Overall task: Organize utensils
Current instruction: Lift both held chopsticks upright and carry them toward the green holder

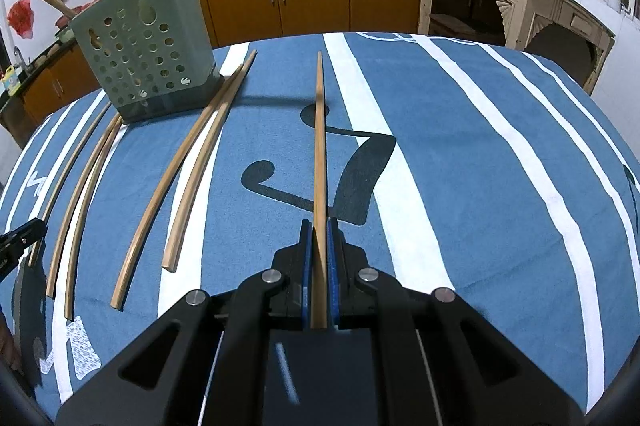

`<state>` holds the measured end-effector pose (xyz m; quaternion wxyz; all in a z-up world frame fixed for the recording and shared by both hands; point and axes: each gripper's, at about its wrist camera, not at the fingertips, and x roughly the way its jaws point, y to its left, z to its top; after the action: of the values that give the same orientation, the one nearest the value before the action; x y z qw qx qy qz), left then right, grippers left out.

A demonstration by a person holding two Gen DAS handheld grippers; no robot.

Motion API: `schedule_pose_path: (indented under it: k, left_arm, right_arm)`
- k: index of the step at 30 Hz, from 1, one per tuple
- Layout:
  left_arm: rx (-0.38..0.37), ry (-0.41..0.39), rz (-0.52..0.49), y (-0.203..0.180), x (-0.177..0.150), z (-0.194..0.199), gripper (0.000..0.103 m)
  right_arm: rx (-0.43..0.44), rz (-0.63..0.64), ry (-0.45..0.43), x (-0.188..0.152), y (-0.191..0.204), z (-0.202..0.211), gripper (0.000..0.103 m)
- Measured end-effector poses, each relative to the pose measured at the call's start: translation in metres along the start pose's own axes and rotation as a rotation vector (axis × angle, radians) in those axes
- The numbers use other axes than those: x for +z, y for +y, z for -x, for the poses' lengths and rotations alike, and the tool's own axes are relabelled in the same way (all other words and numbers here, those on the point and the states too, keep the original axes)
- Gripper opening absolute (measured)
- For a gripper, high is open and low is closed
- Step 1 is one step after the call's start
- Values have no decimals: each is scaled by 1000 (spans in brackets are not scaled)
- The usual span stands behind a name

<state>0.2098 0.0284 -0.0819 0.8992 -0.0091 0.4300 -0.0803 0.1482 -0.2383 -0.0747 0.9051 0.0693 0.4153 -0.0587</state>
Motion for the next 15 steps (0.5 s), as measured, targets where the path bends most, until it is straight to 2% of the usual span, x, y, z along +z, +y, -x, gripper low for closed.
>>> schedule_pose_path:
  k: [5, 11, 15]
  left_arm:
    - [5, 0, -4, -1, 0, 0, 12]
    - [2, 3, -1, 1, 0, 1, 8]
    - [1, 1, -7, 4, -1, 9, 8]
  right_arm:
    - [-3, 5, 1, -2, -1, 1, 8]
    - [17, 2, -3, -3, -5, 3, 8]
    - [21, -19, -55, -5, -14, 20, 8]
